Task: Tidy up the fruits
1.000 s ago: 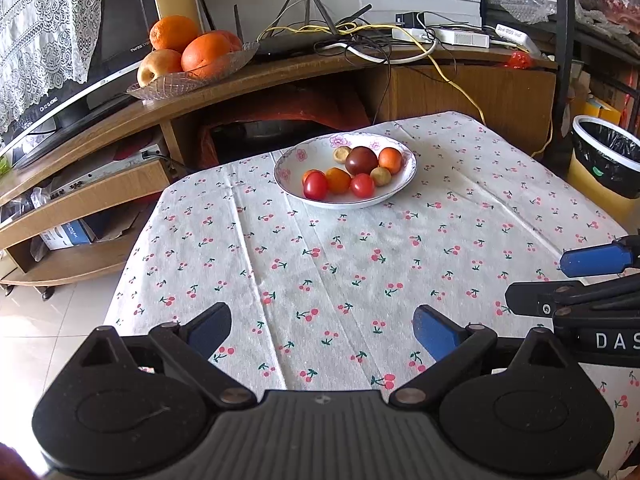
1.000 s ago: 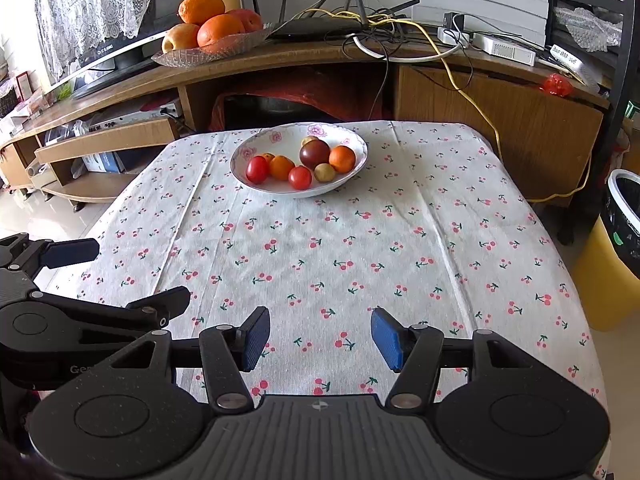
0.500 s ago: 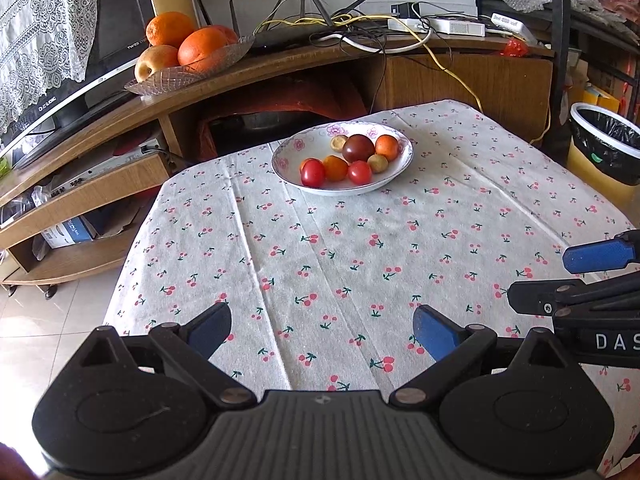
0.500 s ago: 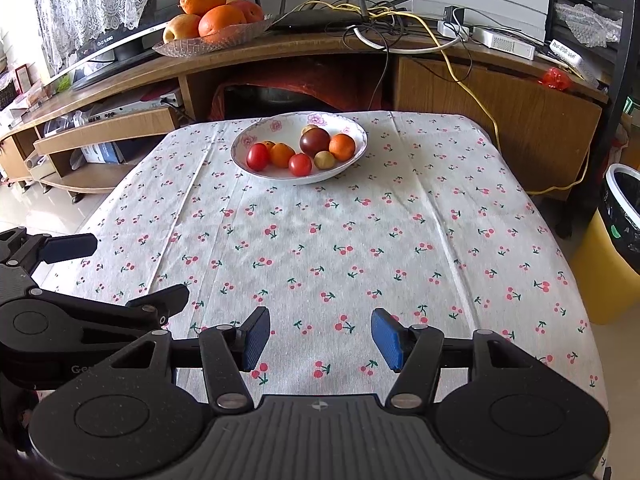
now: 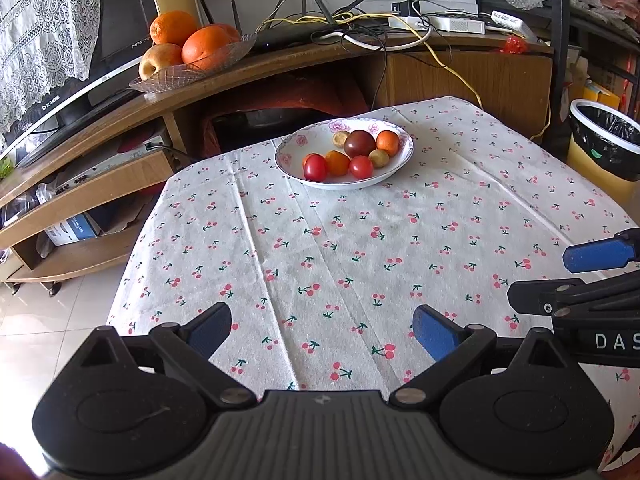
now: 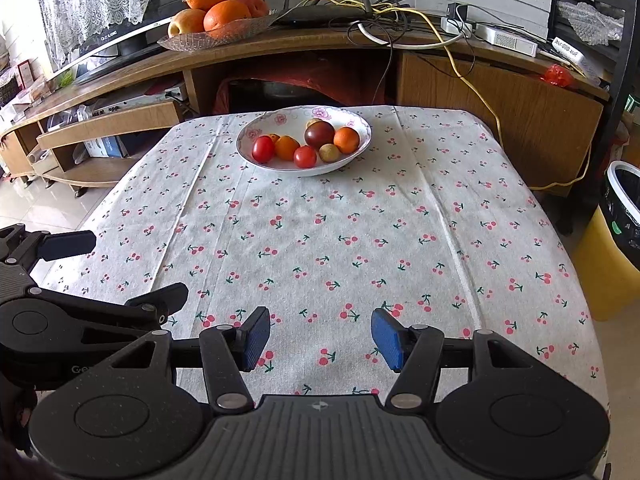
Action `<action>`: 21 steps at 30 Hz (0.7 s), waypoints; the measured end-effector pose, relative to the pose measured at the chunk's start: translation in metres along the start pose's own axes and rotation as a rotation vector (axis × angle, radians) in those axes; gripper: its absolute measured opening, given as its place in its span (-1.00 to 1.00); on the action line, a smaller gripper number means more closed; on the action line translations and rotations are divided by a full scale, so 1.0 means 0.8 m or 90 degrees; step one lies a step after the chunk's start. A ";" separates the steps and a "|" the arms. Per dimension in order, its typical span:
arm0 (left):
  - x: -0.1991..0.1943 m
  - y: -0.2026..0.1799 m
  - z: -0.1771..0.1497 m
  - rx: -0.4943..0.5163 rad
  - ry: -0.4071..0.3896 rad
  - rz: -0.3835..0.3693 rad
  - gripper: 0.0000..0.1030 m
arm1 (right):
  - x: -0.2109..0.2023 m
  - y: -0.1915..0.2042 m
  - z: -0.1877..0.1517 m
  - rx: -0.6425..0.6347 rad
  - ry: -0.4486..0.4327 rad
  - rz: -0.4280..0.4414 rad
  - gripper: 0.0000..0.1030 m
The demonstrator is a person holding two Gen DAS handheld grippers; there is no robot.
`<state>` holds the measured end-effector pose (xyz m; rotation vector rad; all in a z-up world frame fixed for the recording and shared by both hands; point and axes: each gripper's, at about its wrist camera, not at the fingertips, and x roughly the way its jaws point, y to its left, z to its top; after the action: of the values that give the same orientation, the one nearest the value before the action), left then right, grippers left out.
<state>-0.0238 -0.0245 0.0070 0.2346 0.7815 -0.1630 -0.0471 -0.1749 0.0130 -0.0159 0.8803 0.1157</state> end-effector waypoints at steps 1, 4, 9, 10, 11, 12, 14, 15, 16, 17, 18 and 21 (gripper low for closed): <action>0.000 0.000 0.000 0.000 0.001 0.000 1.00 | 0.000 0.000 0.000 0.000 0.000 0.000 0.03; -0.002 0.001 -0.002 0.000 0.001 0.001 1.00 | -0.001 0.002 -0.002 -0.002 0.001 0.001 0.03; -0.003 0.002 -0.003 -0.001 0.002 0.001 1.00 | -0.002 0.004 -0.004 -0.004 0.000 0.001 0.03; -0.003 0.002 -0.003 -0.001 0.002 0.001 1.00 | -0.002 0.004 -0.004 -0.003 0.000 0.001 0.03; -0.004 0.002 -0.004 -0.002 0.002 0.001 1.00 | -0.002 0.004 -0.004 -0.004 0.000 0.001 0.03; -0.005 0.003 -0.005 -0.002 0.002 0.002 1.00 | -0.002 0.004 -0.004 -0.004 0.000 0.001 0.03; -0.005 0.003 -0.005 -0.002 0.002 0.002 1.00 | -0.003 0.006 -0.005 -0.004 0.000 0.001 0.03; -0.006 0.004 -0.006 -0.002 0.002 0.002 1.00 | -0.003 0.006 -0.005 -0.005 0.000 0.001 0.03; -0.005 0.003 -0.005 -0.002 0.003 0.002 1.00 | -0.003 0.007 -0.006 -0.005 0.000 0.001 0.03; -0.006 0.004 -0.006 -0.003 0.003 0.002 1.00 | -0.004 0.008 -0.006 -0.006 -0.001 0.002 0.03; -0.006 0.004 -0.007 -0.003 0.004 0.002 1.00 | -0.004 0.008 -0.006 -0.006 -0.001 0.002 0.03; -0.007 0.006 -0.007 -0.002 0.005 0.004 1.00 | -0.004 0.010 -0.008 -0.008 0.001 0.002 0.03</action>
<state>-0.0306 -0.0183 0.0074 0.2343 0.7894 -0.1546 -0.0548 -0.1679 0.0121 -0.0258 0.8805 0.1237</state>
